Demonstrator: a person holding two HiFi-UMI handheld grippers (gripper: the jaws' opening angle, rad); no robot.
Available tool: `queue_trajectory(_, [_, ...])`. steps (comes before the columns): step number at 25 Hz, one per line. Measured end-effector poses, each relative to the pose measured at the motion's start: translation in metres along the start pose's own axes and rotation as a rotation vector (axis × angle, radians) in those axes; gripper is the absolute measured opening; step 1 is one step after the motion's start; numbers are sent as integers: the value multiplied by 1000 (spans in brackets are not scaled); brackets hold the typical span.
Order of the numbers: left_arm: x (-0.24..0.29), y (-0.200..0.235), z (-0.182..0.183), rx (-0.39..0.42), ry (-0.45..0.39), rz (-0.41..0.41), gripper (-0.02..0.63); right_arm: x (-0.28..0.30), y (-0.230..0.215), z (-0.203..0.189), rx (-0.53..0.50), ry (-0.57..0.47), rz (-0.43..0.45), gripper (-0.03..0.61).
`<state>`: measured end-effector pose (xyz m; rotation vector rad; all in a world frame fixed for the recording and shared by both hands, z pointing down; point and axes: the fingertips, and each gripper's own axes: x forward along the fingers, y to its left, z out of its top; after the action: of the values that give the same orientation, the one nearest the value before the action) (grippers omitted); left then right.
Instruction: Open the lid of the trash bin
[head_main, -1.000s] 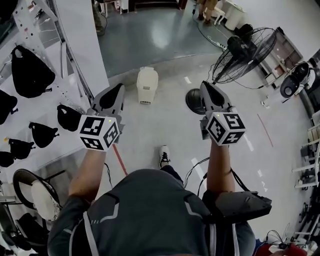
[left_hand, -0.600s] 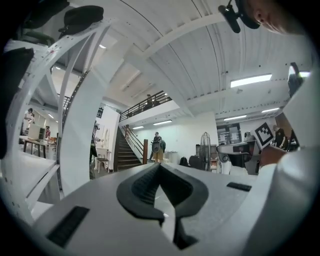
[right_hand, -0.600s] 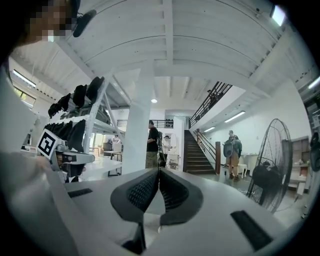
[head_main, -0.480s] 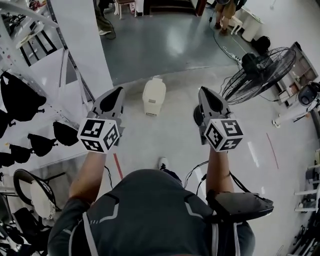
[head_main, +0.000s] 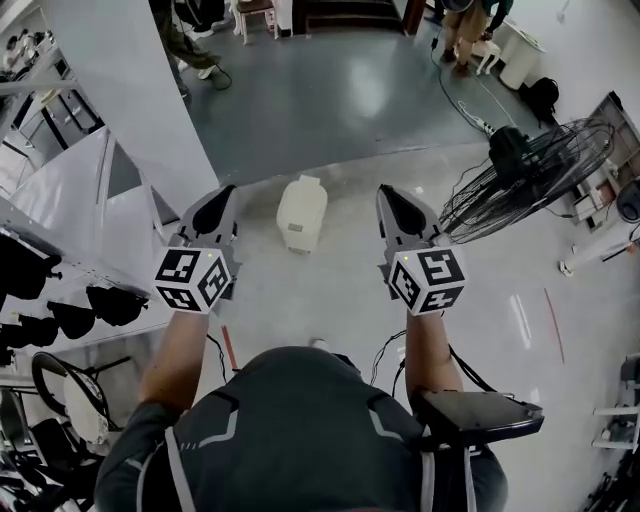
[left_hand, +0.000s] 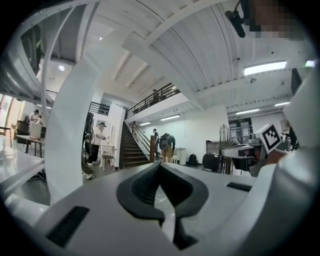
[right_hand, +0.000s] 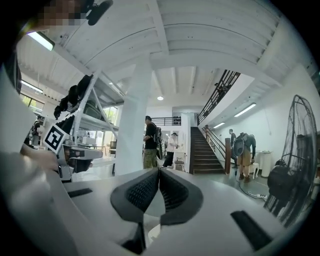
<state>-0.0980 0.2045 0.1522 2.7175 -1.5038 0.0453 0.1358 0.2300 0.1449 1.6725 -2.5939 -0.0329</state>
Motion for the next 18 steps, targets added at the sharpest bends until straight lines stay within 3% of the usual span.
queue_trajectory(8, [69,-17,-12,10,53,-16,9,27,-60,-14,19,3,8,28])
queue_trajectory(18, [151,31,-32,-19,59,-72,9,96,-90,-33,36,26,-49,28])
